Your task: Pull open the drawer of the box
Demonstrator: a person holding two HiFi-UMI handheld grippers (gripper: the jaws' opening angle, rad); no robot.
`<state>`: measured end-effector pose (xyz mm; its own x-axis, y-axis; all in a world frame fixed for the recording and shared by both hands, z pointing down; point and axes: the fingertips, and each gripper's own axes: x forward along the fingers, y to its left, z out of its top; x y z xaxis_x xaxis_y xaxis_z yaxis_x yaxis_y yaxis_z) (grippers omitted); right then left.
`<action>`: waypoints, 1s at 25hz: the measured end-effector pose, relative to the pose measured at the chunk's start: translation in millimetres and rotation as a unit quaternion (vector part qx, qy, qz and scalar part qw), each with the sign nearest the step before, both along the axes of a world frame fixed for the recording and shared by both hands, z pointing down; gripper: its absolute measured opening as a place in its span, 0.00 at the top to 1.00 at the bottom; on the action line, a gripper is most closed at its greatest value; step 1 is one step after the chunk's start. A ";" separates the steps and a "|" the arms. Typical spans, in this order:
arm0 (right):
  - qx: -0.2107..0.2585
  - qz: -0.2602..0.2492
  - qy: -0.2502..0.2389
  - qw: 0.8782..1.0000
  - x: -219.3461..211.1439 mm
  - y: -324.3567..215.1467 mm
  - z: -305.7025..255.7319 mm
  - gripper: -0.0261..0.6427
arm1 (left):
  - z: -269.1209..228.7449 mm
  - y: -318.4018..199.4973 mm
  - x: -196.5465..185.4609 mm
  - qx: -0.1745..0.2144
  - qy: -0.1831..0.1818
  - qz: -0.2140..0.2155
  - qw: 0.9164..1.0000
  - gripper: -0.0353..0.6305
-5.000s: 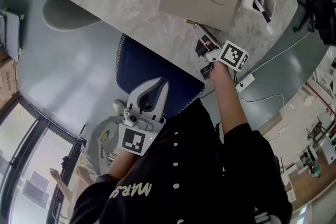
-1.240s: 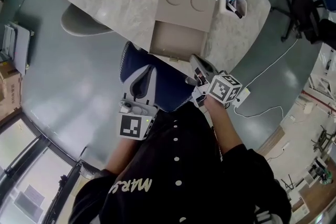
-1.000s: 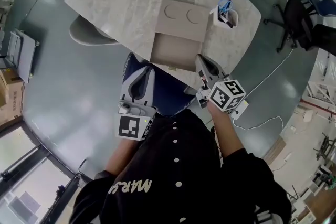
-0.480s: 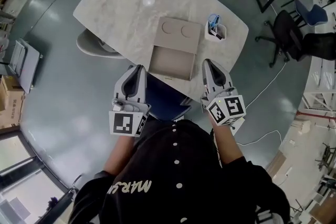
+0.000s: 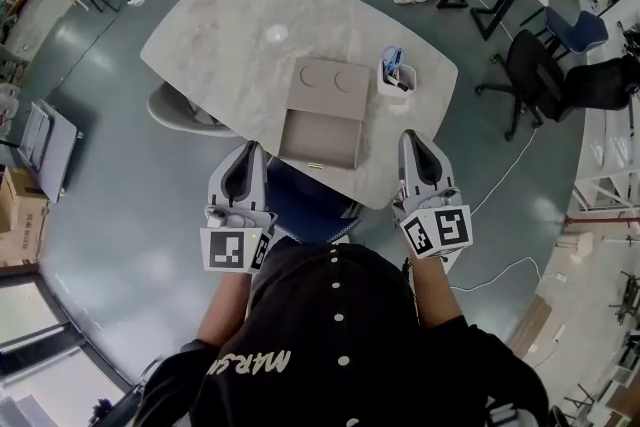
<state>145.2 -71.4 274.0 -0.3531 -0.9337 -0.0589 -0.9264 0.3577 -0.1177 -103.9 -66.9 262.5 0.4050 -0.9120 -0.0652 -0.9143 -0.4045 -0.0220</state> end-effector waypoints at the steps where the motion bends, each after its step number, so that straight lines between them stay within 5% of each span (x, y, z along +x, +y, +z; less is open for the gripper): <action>1: 0.001 0.004 0.001 1.000 2.1 1.2 -0.4 0.97 | -0.6 1.1 -1.4 0.001 0.000 -0.002 1.000 0.91; 25: -0.016 -0.017 0.013 1.000 -17.0 10.7 9.5 0.97 | -0.8 12.8 -7.3 0.003 -0.004 -0.006 1.000 0.91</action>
<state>128.1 -60.7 283.5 -0.3858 -0.9224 -0.0194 -0.9167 0.3856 -0.1052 -111.2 -54.2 261.7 0.3950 -0.9162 -0.0669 -0.9187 -0.3939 -0.0306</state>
